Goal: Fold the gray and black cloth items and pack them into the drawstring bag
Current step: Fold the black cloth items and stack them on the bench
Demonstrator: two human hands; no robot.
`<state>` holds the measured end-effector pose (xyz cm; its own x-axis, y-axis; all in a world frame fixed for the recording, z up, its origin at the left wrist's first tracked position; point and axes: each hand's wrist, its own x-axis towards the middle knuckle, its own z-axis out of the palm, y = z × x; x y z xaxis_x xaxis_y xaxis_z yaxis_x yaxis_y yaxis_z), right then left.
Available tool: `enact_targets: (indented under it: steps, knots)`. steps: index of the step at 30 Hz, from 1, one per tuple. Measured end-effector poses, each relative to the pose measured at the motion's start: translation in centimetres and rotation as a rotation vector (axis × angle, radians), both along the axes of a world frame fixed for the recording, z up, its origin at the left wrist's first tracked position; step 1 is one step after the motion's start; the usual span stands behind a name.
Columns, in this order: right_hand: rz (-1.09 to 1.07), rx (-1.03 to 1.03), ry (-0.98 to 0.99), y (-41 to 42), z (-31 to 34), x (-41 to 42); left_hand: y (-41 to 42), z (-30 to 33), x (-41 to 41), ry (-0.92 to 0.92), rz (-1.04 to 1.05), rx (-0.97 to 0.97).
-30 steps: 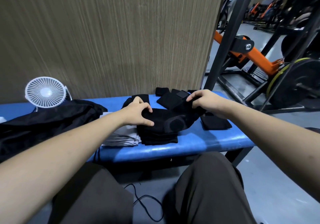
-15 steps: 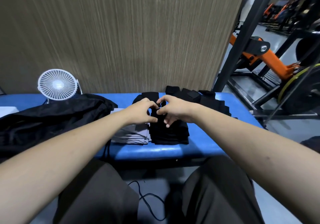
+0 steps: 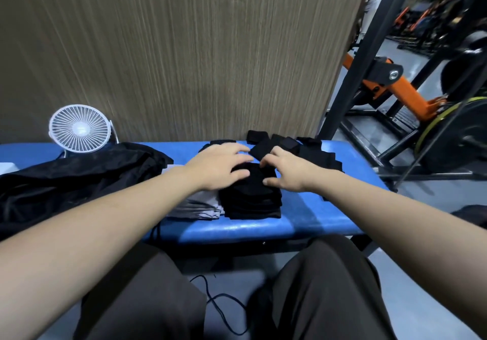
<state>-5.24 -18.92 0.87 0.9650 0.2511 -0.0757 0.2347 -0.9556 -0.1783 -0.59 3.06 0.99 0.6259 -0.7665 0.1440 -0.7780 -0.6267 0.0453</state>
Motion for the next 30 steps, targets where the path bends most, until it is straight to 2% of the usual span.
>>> enact_targets:
  steps: [3,5,8,12,25,30]
  knots:
    - [0.056,-0.078,-0.01,-0.3,-1.9,-1.0,-0.3,-1.2,-0.6,0.023,0.0,0.311]
    - [0.067,-0.087,0.074,-0.5,-3.1,-1.7,0.3,-2.1,-0.7,0.076,0.026,0.396]
    - [0.059,-0.054,0.195,-0.8,-5.1,-2.2,0.8,-2.9,-0.5,0.095,0.039,0.425]
    - [0.041,-0.045,0.215,-0.3,-6.0,-2.5,0.8,-3.5,-0.4,0.122,0.046,0.485]
    - [0.038,0.011,0.117,1.2,-6.8,-3.2,1.5,-3.1,0.7,0.148,0.049,0.58]
    - [0.069,-0.003,0.069,1.0,-7.5,-2.8,1.6,-3.0,0.5,0.211,0.061,0.546]
